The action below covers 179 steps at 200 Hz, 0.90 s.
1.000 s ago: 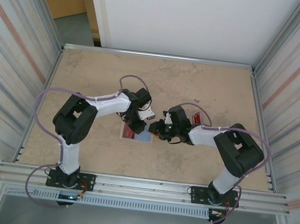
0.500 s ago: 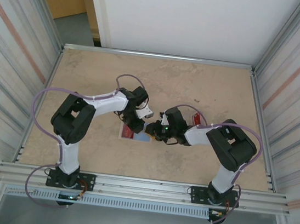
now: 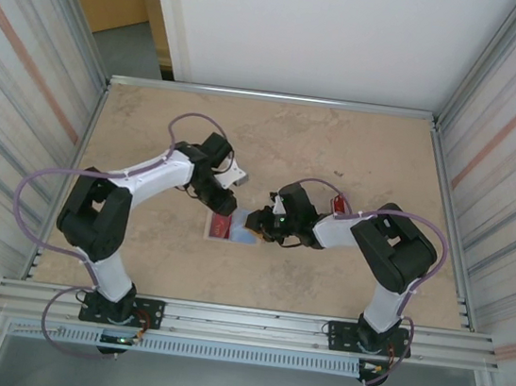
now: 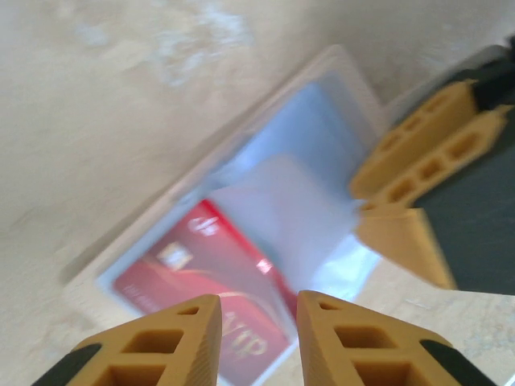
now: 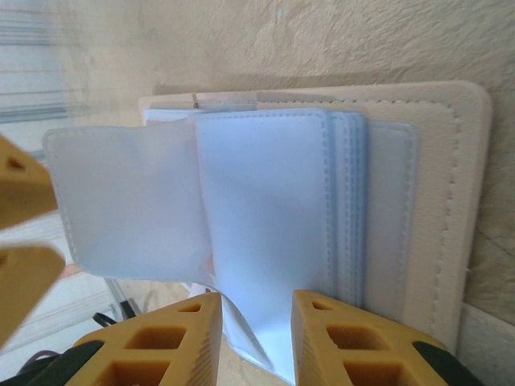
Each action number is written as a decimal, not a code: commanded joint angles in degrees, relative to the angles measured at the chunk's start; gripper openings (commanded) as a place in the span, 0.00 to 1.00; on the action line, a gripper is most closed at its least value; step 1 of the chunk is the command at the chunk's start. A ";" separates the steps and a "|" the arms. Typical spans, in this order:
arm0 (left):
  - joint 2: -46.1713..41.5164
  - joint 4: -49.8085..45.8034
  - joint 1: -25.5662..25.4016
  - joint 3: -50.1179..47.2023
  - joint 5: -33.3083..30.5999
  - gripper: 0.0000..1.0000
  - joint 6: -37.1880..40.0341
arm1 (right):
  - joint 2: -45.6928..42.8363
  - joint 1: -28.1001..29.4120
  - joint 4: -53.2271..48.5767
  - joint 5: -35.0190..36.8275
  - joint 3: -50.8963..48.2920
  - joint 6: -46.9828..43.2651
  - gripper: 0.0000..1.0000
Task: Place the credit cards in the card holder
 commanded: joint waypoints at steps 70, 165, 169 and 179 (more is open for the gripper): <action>0.45 3.04 7.58 -5.40 2.10 0.30 -4.41 | -1.04 2.20 -9.40 0.84 6.11 -2.64 0.28; -5.25 2.09 9.20 -4.45 -2.56 0.36 -0.56 | 6.15 6.29 -11.84 -1.79 16.86 -3.47 0.37; -5.43 2.08 9.31 -4.46 -2.62 0.37 -0.42 | 6.69 6.55 -11.79 -1.90 17.33 -3.40 0.37; -5.98 2.04 9.52 -4.56 -2.93 0.37 0.00 | 7.99 6.95 -11.59 -2.21 18.42 -3.21 0.37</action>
